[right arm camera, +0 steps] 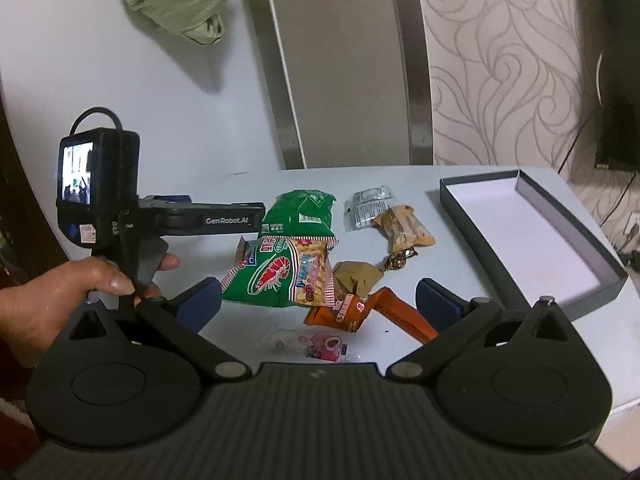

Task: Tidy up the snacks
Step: 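Move both grippers over the snack pile beside the white box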

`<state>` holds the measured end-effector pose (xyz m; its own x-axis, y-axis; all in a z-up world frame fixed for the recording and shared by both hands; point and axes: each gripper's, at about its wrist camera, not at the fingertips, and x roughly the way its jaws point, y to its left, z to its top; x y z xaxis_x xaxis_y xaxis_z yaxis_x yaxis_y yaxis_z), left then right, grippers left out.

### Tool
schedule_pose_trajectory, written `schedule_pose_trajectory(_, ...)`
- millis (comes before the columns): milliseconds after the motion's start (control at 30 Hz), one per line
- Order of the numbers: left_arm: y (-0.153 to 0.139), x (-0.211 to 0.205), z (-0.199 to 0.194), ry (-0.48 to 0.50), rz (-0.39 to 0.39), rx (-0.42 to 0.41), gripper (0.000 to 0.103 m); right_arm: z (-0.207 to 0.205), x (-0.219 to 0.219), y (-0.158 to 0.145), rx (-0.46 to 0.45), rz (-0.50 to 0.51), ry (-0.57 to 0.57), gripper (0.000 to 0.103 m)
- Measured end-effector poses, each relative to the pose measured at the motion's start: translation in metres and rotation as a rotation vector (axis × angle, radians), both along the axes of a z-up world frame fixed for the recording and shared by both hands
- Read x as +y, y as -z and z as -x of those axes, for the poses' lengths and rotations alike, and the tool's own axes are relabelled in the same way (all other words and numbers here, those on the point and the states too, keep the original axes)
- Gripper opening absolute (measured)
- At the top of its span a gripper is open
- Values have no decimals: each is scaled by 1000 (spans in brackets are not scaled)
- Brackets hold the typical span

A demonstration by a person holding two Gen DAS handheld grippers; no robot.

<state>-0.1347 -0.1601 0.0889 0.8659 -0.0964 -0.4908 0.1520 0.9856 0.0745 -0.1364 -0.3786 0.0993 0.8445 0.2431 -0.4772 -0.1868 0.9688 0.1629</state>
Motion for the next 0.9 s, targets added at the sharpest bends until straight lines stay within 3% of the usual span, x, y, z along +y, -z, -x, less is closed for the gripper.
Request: schedule_pose_trajectory(900,3,-2,1,35,11,18,101,10,-30,-2,11,-16,-90,103)
